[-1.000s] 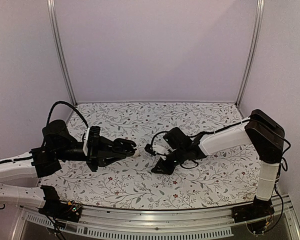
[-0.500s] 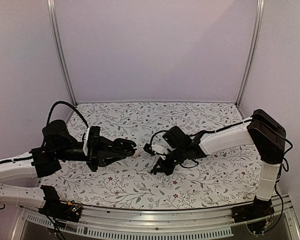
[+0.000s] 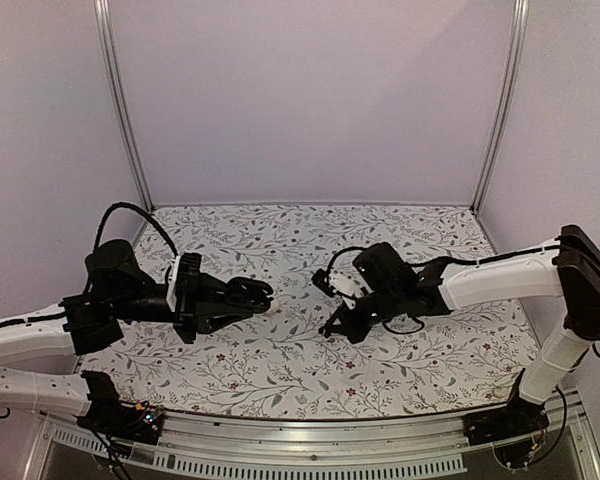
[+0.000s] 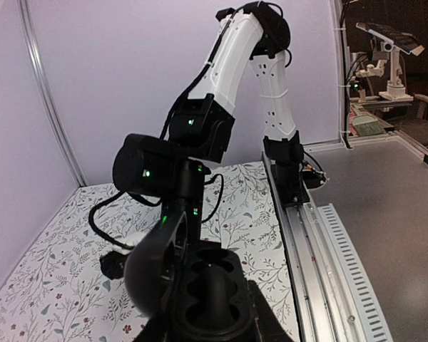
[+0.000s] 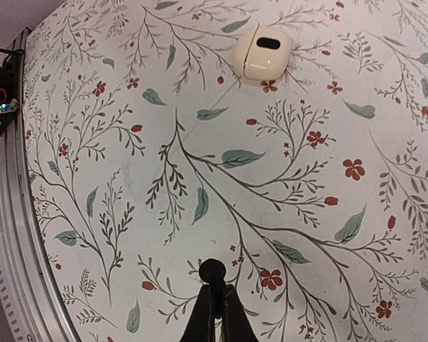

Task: Insert the wireless bluetooth earbuds into the charging case
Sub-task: Pick up the right earbud from the center of the board.

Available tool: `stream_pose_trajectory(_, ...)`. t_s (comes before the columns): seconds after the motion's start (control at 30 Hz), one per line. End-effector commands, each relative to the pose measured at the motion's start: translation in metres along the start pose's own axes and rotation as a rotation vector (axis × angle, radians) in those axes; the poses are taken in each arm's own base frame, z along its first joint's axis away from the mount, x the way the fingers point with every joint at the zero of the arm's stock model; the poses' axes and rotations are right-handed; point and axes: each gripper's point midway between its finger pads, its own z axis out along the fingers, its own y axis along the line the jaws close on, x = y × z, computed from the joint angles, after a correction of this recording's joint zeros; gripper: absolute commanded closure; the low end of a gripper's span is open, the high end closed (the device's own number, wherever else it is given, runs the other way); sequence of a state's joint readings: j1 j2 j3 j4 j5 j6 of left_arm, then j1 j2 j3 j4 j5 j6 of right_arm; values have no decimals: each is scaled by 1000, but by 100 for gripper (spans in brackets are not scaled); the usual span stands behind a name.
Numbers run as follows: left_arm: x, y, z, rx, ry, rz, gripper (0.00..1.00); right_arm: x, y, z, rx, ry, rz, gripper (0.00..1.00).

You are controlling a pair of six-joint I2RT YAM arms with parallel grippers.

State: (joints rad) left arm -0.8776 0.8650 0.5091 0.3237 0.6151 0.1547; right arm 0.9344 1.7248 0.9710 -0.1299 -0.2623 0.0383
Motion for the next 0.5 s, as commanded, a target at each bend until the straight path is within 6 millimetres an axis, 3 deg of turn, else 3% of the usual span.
stream_pose_trajectory(0.0,5,2,0,-1,5,9,100,-79,8,-76,58,-303,-42,100)
stream_pose_trajectory(0.1,5,5,1,-13,6,1,100,-107,14,-118,82,-417,-58,100)
stream_pose_trajectory(0.23,-1,14,0,-71,-19,18,100,-132,24,-158,68,-526,-15,100)
stream_pose_trajectory(0.47,-7,39,4,-191,13,96,100,-158,35,-192,24,-612,75,100)
